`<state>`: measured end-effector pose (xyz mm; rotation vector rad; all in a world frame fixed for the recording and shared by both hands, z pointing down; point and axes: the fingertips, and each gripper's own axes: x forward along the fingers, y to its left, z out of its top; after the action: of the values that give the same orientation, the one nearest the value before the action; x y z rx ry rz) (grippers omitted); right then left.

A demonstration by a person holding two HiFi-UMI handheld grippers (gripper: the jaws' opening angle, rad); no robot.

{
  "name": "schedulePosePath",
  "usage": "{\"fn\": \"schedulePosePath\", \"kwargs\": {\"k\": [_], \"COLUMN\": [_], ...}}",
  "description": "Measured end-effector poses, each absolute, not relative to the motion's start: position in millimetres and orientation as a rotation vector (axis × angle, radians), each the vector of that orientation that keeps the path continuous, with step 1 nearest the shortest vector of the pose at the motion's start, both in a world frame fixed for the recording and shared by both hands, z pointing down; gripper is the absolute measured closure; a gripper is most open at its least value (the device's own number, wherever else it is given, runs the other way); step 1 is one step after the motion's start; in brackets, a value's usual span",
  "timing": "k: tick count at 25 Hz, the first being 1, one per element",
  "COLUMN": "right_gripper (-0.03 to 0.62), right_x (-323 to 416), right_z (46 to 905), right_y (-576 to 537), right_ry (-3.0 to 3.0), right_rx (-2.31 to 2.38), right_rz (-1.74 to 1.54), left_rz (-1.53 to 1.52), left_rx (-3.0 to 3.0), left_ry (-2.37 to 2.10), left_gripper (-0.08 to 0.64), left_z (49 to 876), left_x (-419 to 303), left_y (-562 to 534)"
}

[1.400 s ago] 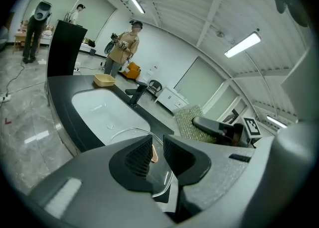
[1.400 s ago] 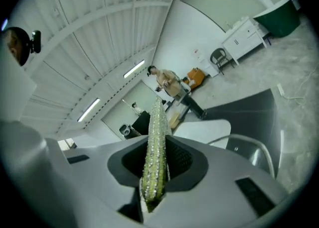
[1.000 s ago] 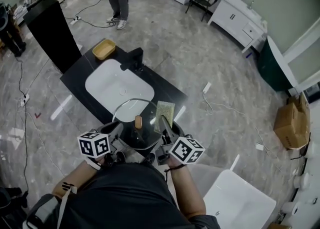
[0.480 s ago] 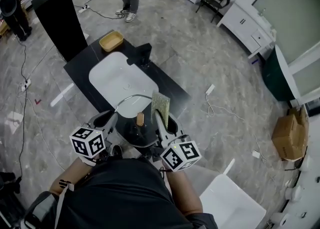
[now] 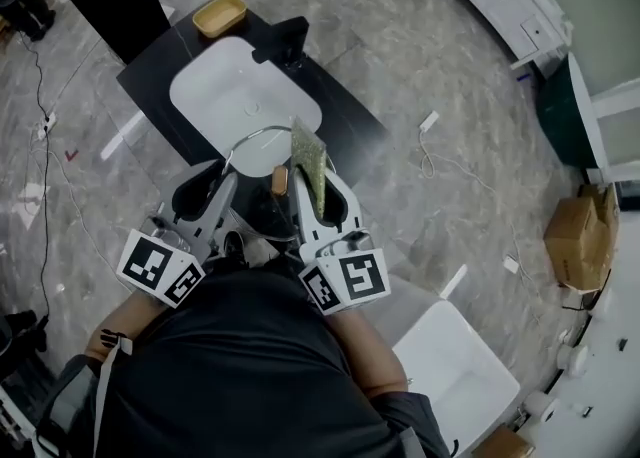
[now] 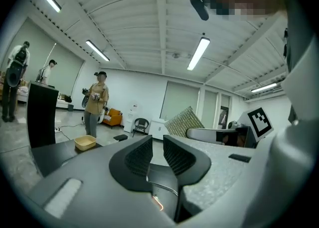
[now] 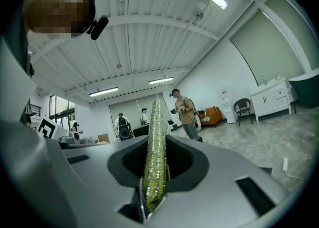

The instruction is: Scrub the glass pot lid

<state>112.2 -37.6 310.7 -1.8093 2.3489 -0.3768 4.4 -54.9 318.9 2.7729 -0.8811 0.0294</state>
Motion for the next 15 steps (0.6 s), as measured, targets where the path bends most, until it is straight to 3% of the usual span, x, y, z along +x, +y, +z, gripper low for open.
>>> {"fn": "schedulePosePath", "kwargs": {"k": [15], "right_gripper": [0.528], "right_x": [116.0], "right_z": [314.6], "right_y": [-32.2], "right_ry": [2.4], "right_rx": [-1.877], "right_rz": [-0.308], "left_rz": [0.117], "left_rx": [2.754], "left_ry": [-0.856], "left_gripper": [0.489], "left_z": [334.9], "left_x": [16.5], "left_y": [-58.6]}}
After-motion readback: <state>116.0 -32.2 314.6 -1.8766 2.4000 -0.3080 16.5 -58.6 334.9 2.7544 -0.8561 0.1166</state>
